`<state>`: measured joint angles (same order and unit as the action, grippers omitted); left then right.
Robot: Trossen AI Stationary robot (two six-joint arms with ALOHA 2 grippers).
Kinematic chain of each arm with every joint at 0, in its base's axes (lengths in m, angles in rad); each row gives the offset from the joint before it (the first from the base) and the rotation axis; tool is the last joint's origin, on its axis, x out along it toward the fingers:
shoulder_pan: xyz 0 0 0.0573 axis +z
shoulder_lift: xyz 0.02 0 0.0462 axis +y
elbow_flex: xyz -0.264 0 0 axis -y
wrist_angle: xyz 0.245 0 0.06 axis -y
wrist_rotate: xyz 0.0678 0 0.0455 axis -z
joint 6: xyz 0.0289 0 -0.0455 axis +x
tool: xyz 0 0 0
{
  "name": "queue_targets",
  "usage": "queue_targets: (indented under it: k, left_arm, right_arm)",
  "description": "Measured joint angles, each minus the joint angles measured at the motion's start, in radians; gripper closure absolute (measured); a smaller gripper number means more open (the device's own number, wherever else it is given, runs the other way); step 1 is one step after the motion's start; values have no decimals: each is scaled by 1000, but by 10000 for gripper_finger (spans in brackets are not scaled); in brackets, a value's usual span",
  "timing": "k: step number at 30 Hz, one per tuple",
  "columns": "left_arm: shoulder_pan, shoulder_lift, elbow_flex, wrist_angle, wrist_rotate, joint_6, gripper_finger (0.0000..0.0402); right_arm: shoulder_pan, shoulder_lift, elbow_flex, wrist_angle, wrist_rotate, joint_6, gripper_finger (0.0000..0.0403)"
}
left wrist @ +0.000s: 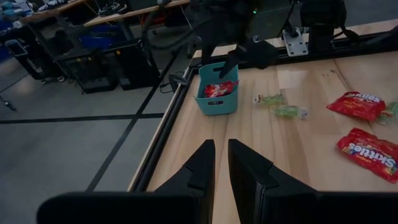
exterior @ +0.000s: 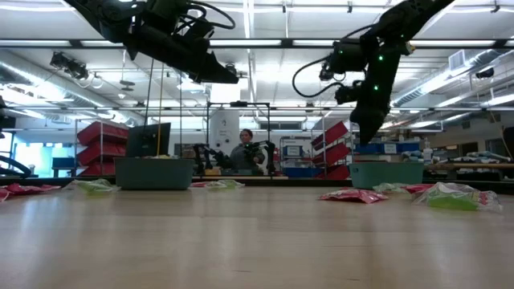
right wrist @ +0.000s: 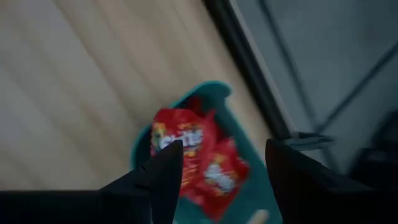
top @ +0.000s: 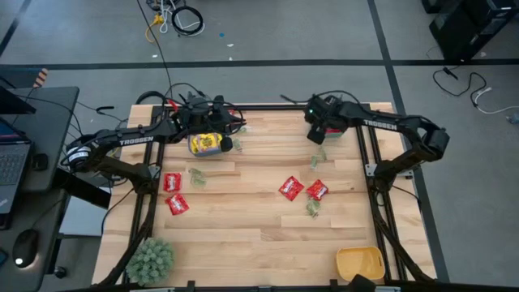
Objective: Sort candy
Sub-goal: Put the red candy into the blue bin
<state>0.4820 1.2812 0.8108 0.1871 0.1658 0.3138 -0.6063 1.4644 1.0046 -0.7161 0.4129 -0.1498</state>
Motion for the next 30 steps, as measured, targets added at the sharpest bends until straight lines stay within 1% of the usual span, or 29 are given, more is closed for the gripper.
queue_targets:
  k: [2,4,7,10,15,16,20,25,30]
  left_arm:
    - [0,0,0,-2,0,0,355]
    - [0,0,0,-6,0,0,355]
    - [0,0,0,-12,0,0,355]
    - [0,0,0,-23,0,0,355]
    - [0,0,0,-41,0,0,355]
    - [0,0,0,-43,0,0,355]
    - [0,0,0,-51,0,0,355]
    - [0,0,0,-52,0,0,355]
    - [0,0,0,-54,0,-2,355]
  right_arm:
    - [-33,-2,3,-16,-88,17,190]
    - [-62,-1,-8,-27,-154,24,196]
    - [-98,6,-36,-24,-244,27,221]
    - [-121,6,-57,-1,-318,42,270]
    - [-154,6,-73,38,-335,44,381]
    - [-160,6,-77,48,-349,41,392]
    - [-180,6,-100,84,-412,41,389]
    - [-199,14,-116,101,-433,39,400]
    - [-216,69,-116,102,-434,41,402]
